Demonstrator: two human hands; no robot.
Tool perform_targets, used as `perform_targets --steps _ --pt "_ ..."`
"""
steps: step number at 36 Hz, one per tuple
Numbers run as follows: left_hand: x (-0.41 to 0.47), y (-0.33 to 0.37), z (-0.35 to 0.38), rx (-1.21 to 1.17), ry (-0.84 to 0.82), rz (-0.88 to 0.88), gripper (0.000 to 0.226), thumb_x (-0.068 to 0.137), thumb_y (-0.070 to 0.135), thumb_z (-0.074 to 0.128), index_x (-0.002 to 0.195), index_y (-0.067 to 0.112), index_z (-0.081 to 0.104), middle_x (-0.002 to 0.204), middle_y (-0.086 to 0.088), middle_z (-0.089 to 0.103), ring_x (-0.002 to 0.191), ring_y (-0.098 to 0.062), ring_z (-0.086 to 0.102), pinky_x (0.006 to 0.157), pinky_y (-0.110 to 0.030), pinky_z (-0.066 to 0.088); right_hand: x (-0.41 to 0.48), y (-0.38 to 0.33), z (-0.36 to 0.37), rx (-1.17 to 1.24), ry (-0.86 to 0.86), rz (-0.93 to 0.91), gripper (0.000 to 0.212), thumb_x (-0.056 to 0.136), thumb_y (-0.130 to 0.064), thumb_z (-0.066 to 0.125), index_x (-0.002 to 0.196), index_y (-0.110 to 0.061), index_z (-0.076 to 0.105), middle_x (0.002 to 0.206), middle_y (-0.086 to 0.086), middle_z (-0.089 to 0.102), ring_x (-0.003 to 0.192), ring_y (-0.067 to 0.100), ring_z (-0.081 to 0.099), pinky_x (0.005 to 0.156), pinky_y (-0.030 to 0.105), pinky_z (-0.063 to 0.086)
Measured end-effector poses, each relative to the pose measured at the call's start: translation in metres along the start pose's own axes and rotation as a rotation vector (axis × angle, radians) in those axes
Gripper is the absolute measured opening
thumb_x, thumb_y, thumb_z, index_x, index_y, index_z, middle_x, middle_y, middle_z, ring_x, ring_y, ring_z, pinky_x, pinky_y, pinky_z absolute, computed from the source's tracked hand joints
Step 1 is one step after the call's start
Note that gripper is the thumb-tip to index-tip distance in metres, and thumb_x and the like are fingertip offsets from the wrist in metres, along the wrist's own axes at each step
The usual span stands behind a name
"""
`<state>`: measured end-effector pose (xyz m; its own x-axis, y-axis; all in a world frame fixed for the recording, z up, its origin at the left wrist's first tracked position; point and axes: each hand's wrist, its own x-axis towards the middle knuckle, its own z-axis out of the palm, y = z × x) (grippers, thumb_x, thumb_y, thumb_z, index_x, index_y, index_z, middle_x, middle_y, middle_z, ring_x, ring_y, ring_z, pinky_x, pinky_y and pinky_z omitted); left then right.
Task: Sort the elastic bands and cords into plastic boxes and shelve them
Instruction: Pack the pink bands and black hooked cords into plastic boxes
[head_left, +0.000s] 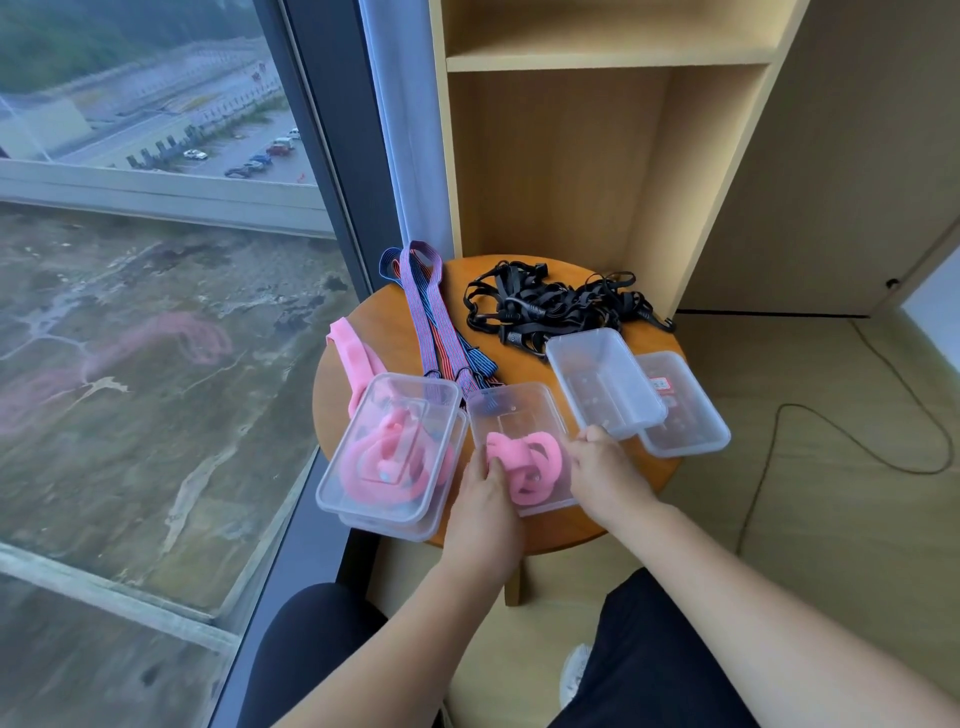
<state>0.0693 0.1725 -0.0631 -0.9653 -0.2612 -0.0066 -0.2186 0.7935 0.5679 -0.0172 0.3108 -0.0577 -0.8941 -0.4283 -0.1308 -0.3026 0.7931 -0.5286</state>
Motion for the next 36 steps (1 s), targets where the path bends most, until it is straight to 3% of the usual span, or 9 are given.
perform_targets --steps 6,9,12,15,17,21,25,30,36 --pt "0.000 -0.004 0.000 -0.052 -0.017 -0.007 0.063 0.085 -0.008 0.041 0.147 0.002 0.036 0.153 -0.011 0.032 0.138 -0.024 0.036 0.099 -0.007 0.019 0.002 0.001 0.002 -0.097 -0.033 -0.026 0.025 0.089 0.007 0.042 0.104 -0.002 0.059 0.104 0.007 0.042 0.089 0.026 0.048 0.075 0.035 0.045" --pt "0.001 -0.008 0.002 -0.034 -0.037 0.037 0.056 0.090 -0.003 0.041 0.146 0.003 0.038 0.152 -0.011 0.034 0.137 -0.023 0.038 0.105 -0.009 0.023 0.002 -0.002 0.002 -0.216 -0.009 -0.066 0.028 0.092 0.004 0.040 0.112 -0.002 0.058 0.113 0.009 0.042 0.101 0.028 0.050 0.075 0.031 0.040" --pt "0.000 -0.013 0.005 0.112 -0.067 0.061 0.057 0.098 0.007 0.034 0.153 0.006 0.020 0.161 -0.011 0.017 0.148 -0.020 0.018 0.118 -0.023 0.014 0.000 -0.007 0.004 -0.371 0.031 -0.159 0.037 0.092 0.005 0.038 0.125 -0.003 0.053 0.137 0.013 0.034 0.127 0.031 0.039 0.099 0.033 0.038" --pt "-0.001 -0.015 0.006 0.225 -0.041 0.070 0.057 0.099 0.012 0.029 0.155 0.009 0.015 0.163 -0.009 0.008 0.151 -0.020 0.004 0.118 -0.024 -0.005 0.004 -0.010 0.005 -0.390 -0.020 -0.280 0.057 0.093 0.007 0.038 0.148 -0.005 0.031 0.161 0.014 0.007 0.149 0.028 0.010 0.118 0.033 0.017" --pt "0.000 -0.016 0.004 0.277 -0.040 0.104 0.056 0.099 0.013 0.029 0.154 0.010 0.018 0.164 -0.007 0.009 0.151 -0.018 0.004 0.119 -0.024 -0.005 0.011 -0.011 0.004 -0.366 -0.110 -0.320 0.068 0.093 0.009 0.040 0.155 -0.008 0.017 0.164 0.009 -0.004 0.151 0.023 -0.001 0.120 0.031 0.009" --pt "0.004 -0.015 0.001 0.274 -0.063 0.138 0.056 0.096 0.011 0.034 0.151 0.012 0.026 0.163 -0.005 0.013 0.150 -0.016 0.011 0.119 -0.024 0.005 0.031 -0.018 0.005 -0.265 -0.211 -0.306 0.076 0.095 -0.015 0.056 0.156 -0.016 0.011 0.164 0.003 -0.006 0.151 0.016 -0.002 0.120 0.028 0.007" --pt "0.006 -0.016 0.001 0.277 -0.076 0.153 0.050 0.094 0.011 0.035 0.144 0.009 0.037 0.160 -0.007 0.023 0.148 -0.018 0.017 0.117 -0.026 0.012 0.047 -0.025 0.014 -0.335 -0.202 -0.297 0.068 0.098 -0.019 0.043 0.157 -0.018 0.008 0.164 0.005 -0.007 0.151 0.018 -0.006 0.121 0.032 -0.001" --pt "0.005 -0.024 0.004 0.267 -0.069 0.193 0.056 0.102 0.018 0.030 0.155 0.012 0.014 0.163 -0.002 0.011 0.151 -0.014 0.007 0.118 -0.026 0.006 0.058 -0.023 0.024 -0.340 -0.151 -0.272 0.055 0.106 -0.038 0.019 0.157 -0.020 0.008 0.164 0.002 -0.006 0.151 0.019 -0.008 0.121 0.036 -0.006" --pt "0.003 -0.028 0.009 0.207 -0.075 0.226 0.055 0.105 0.017 0.029 0.155 0.009 0.006 0.164 -0.007 0.005 0.152 -0.019 0.001 0.120 -0.026 0.002 0.060 -0.015 0.035 -0.387 -0.082 -0.286 0.056 0.105 -0.042 0.018 0.157 -0.021 0.009 0.164 0.000 -0.003 0.151 0.018 -0.005 0.121 0.036 -0.005"
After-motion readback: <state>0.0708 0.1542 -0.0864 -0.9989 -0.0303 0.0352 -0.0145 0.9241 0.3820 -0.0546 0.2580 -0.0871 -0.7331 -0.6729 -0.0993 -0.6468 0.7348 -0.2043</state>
